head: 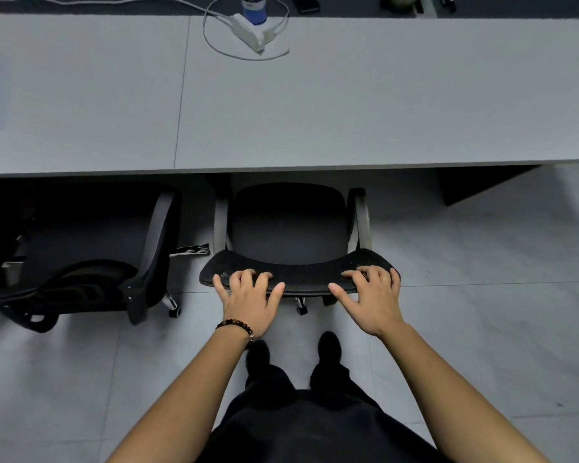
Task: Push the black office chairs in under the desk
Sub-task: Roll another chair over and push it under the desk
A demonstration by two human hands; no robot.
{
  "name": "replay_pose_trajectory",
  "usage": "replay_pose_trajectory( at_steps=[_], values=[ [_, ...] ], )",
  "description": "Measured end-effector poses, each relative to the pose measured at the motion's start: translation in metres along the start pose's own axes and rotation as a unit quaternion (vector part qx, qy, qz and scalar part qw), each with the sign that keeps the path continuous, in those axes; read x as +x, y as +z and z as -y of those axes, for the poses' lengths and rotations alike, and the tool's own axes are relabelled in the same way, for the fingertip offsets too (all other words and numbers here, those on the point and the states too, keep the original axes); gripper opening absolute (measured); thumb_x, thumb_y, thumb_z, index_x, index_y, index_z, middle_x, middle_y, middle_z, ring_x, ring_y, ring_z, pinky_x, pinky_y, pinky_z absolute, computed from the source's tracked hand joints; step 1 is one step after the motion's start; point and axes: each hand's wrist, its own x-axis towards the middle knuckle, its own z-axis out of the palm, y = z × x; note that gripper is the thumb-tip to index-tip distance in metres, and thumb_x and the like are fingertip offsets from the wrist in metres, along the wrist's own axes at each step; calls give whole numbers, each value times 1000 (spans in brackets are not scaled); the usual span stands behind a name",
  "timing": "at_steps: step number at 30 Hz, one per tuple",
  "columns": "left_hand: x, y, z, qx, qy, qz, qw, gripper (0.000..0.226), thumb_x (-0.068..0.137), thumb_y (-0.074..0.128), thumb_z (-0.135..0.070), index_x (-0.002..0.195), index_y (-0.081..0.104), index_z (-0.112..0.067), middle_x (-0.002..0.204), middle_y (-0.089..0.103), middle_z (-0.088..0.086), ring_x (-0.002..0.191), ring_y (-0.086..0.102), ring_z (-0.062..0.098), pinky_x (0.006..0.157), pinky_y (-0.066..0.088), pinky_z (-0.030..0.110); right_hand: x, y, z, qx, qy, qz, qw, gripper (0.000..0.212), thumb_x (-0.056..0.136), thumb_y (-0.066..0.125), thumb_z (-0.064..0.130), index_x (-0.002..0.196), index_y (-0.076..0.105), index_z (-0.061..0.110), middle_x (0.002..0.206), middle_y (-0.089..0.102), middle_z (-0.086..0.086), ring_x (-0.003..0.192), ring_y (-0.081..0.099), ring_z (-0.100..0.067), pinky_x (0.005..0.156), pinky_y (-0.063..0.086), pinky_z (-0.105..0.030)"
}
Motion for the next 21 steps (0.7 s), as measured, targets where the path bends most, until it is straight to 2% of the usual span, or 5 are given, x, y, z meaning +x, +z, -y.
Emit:
replay_pose_trajectory(
  at_steps=[8, 21],
  values=[
    [7, 3, 4, 6, 1, -25, 1000, 69, 86, 8, -65, 124, 54, -30, 132, 48, 2, 130, 31, 24, 109, -9, 60, 6, -2, 3, 4, 3, 22, 1000, 81, 80, 13, 83, 132, 53, 37, 140, 46, 0, 139, 25, -24, 117, 0, -48],
    [5, -2, -7, -3, -20, 9, 1000, 75, 82, 3, -68, 128, 50, -33, 134, 45, -1, 133, 27, 22, 109, -11, 58, 8, -10, -4, 19, -15, 17, 1000, 80, 80, 14, 83, 130, 55, 37, 139, 47, 1, 138, 25, -23, 118, 0, -47]
  ],
)
